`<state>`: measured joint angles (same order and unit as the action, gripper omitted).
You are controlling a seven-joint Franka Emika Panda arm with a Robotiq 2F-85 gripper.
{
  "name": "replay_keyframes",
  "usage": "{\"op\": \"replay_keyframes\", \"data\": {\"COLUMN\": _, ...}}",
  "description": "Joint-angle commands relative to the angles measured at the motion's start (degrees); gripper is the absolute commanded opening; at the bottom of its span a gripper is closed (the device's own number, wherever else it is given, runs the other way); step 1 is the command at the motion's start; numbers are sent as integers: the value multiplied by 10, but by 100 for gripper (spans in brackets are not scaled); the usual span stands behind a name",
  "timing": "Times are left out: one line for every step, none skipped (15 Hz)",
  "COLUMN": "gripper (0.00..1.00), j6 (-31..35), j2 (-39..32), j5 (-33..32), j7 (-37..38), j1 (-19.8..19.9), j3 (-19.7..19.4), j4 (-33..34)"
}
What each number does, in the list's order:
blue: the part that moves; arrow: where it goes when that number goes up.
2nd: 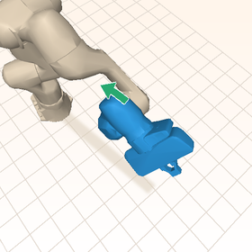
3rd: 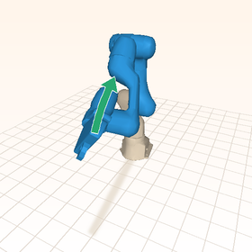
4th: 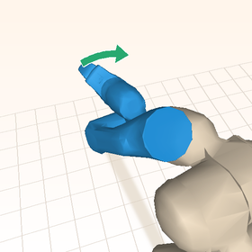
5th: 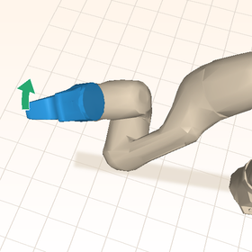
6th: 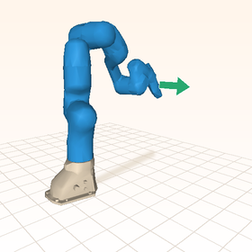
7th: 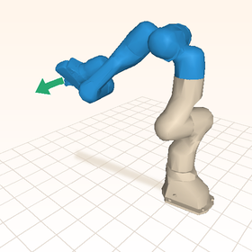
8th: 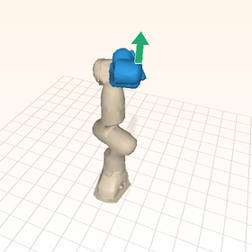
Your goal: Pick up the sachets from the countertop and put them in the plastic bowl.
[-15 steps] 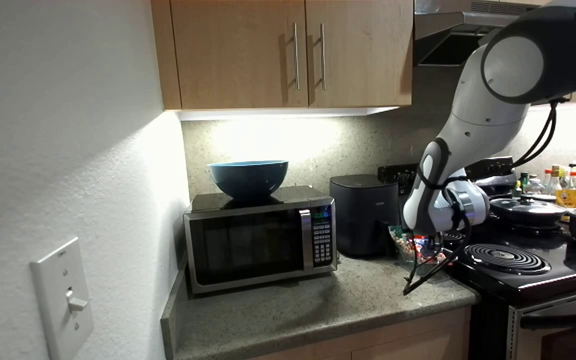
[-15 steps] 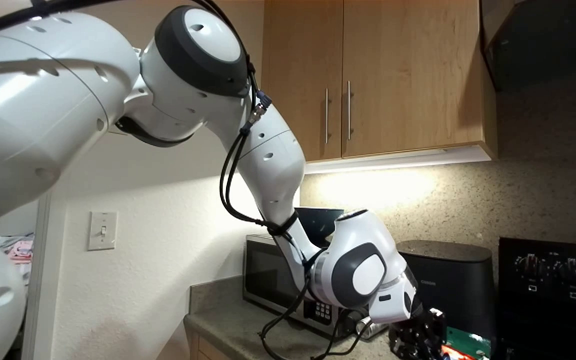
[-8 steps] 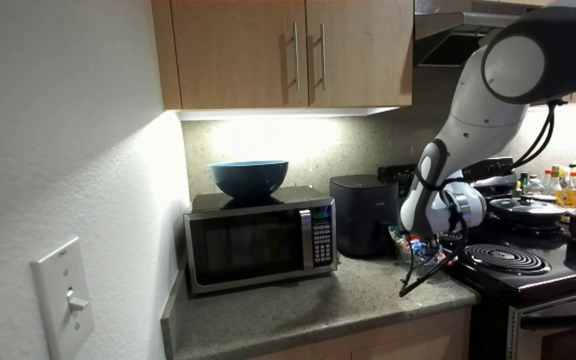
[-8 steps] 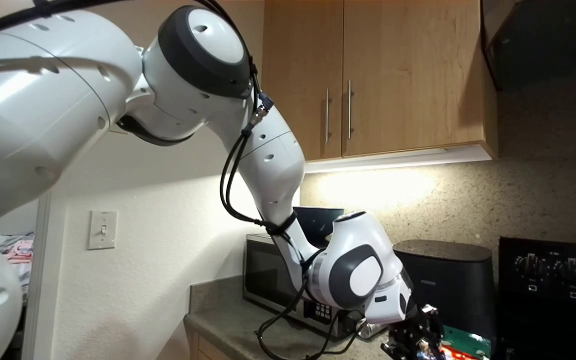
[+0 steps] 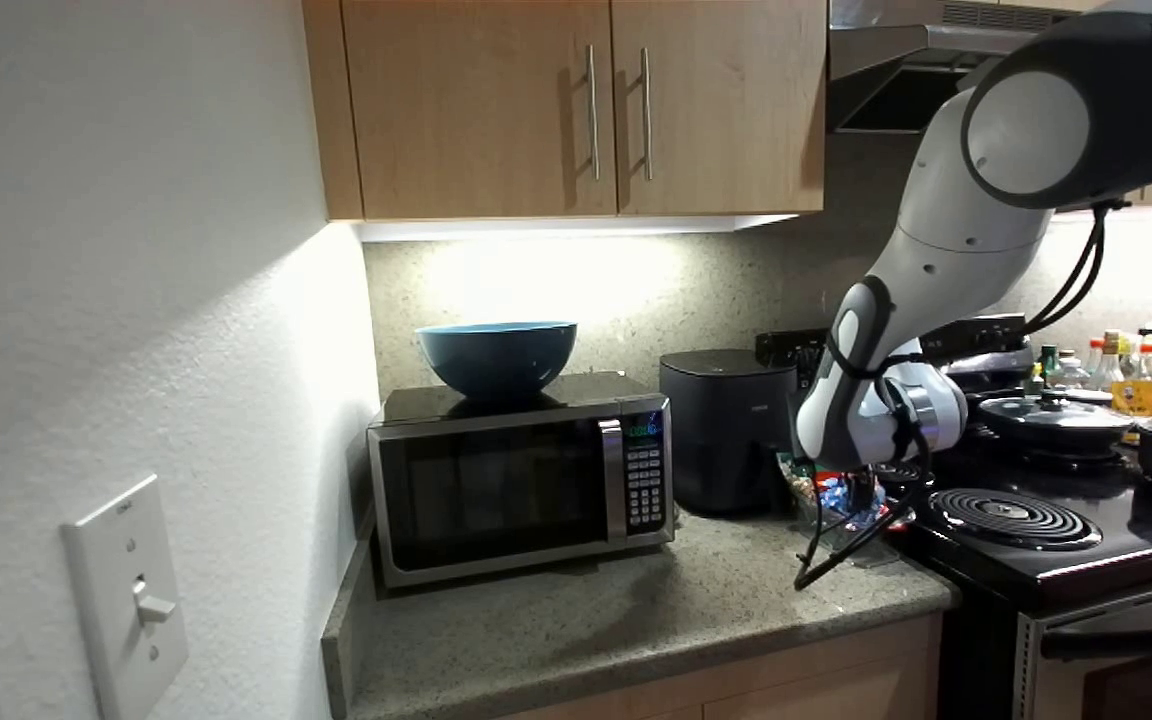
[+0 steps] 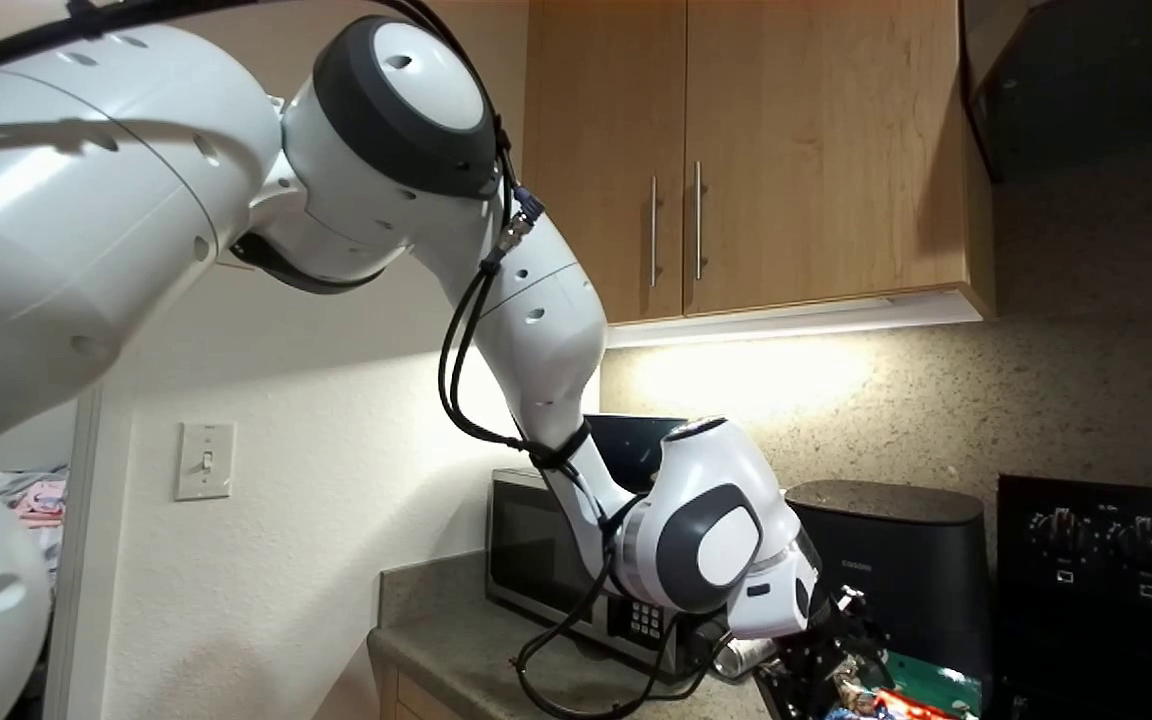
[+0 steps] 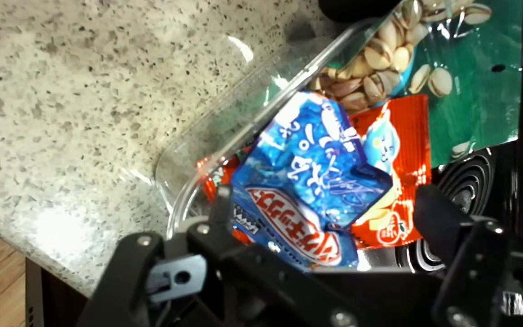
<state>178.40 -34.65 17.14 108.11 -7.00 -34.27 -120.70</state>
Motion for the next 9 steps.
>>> {"op": "replay_keyframes", "data": {"gripper": 100, "j6": 27, "j2": 21, "j5": -11, "j7": -6, "j1": -35, "j3": -25, "j4": -27}}
{"op": "replay_keyframes", "data": {"gripper": 100, "j6": 30, "j2": 32, "j5": -14, "j7": -13, "j1": -40, "j3": -26, "j4": -36}}
{"op": "replay_keyframes", "data": {"gripper": 100, "j6": 32, "j2": 44, "j5": -16, "j7": -21, "j1": -42, "j3": -21, "j4": -44}}
{"op": "replay_keyframes", "data": {"gripper": 100, "j6": 34, "j2": 59, "j5": -19, "j7": -30, "j1": -46, "j3": -16, "j4": -55}}
{"op": "replay_keyframes", "data": {"gripper": 100, "j6": 36, "j2": 68, "j5": -22, "j7": -36, "j1": -52, "j3": -15, "j4": -63}}
{"op": "replay_keyframes", "data": {"gripper": 100, "j6": 36, "j2": 74, "j5": -25, "j7": -38, "j1": -63, "j3": -21, "j4": -72}}
{"op": "replay_keyframes", "data": {"gripper": 100, "j6": 29, "j2": 79, "j5": -26, "j7": -39, "j1": -77, "j3": -30, "j4": -79}}
{"op": "replay_keyframes", "data": {"gripper": 100, "j6": 21, "j2": 41, "j5": -12, "j7": -23, "j1": -58, "j3": -19, "j4": -37}}
{"op": "replay_keyframes", "data": {"gripper": 100, "j6": 21, "j2": 45, "j5": -12, "j7": -23, "j1": -62, "j3": -19, "j4": -41}}
